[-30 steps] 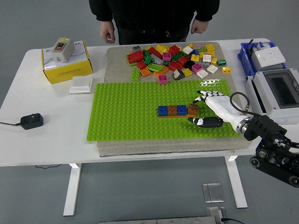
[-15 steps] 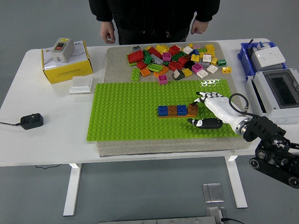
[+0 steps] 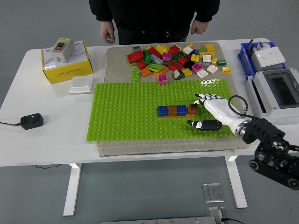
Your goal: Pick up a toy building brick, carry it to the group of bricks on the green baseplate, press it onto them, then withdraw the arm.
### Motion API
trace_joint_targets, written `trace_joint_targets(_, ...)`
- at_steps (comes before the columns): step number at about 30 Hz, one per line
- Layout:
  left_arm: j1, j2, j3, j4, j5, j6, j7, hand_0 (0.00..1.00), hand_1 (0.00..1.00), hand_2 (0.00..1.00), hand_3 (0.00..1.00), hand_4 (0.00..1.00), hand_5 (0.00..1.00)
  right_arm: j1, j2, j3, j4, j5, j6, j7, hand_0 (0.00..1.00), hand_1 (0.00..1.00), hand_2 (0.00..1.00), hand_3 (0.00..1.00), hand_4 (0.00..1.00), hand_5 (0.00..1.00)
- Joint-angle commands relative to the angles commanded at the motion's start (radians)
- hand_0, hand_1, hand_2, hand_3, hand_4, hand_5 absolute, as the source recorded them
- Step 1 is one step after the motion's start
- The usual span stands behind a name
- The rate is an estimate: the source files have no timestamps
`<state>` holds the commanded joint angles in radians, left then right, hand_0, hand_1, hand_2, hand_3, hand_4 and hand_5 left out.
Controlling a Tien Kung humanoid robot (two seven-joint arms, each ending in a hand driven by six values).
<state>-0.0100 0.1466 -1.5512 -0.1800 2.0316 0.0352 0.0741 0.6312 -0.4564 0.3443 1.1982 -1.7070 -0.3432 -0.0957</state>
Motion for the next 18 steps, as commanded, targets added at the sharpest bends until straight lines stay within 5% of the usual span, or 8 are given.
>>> trace_joint_targets(18, -0.005, 0.001, 0.007, 0.0, -0.006, 0.0, 0.0, 0.636, 0.598, 0.568, 0.654, 0.227, 0.757, 0.006, 0.018, -0.008, -0.01, 0.003, -0.004, 0.003, 0.998, 0.998, 0.998, 0.79, 0.77, 0.718)
